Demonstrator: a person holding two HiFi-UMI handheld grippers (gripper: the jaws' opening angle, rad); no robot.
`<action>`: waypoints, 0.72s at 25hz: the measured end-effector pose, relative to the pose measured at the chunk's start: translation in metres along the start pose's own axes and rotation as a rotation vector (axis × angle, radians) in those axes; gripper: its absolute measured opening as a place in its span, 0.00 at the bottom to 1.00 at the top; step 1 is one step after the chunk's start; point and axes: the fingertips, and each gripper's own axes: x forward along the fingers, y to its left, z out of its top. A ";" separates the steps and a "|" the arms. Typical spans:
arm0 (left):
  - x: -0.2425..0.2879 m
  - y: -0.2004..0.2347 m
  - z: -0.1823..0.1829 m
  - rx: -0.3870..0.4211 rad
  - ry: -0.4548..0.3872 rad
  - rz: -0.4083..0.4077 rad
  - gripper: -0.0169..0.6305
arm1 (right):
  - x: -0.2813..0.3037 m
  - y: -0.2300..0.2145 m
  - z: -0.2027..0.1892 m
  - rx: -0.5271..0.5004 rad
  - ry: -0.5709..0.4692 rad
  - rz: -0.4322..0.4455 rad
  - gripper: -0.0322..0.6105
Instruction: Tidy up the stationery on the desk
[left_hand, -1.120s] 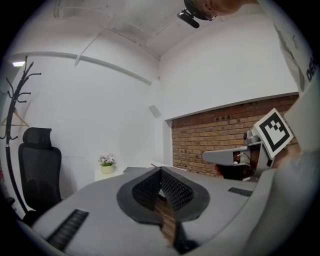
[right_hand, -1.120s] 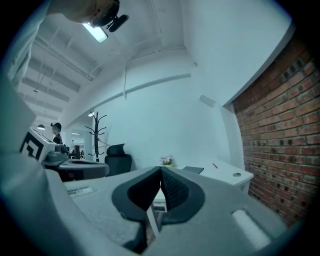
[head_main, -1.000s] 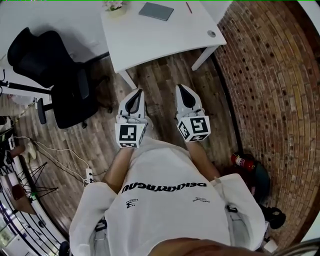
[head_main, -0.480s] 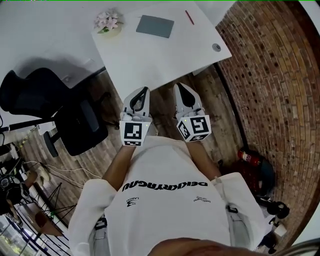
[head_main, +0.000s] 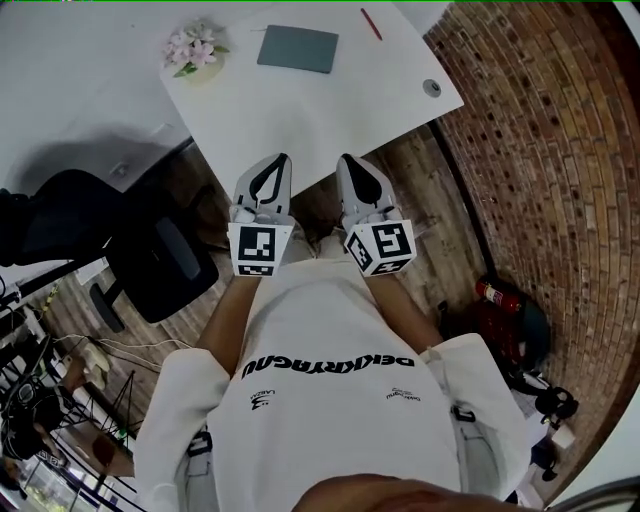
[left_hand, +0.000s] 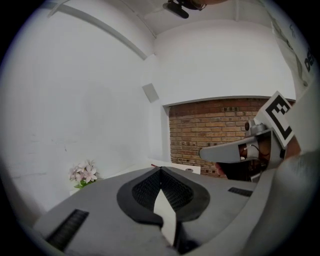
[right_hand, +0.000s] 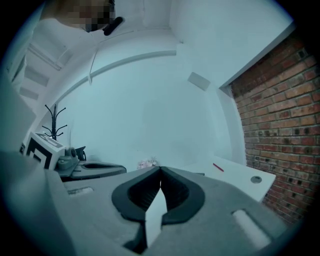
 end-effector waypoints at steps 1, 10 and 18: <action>0.008 0.002 0.001 0.000 0.003 0.001 0.02 | 0.004 -0.004 -0.002 0.004 0.008 0.000 0.04; 0.101 0.023 0.006 0.004 0.042 0.025 0.02 | 0.071 -0.067 -0.001 0.041 0.040 0.013 0.04; 0.173 0.050 0.015 0.069 0.103 0.045 0.02 | 0.120 -0.103 0.008 0.105 0.062 0.053 0.04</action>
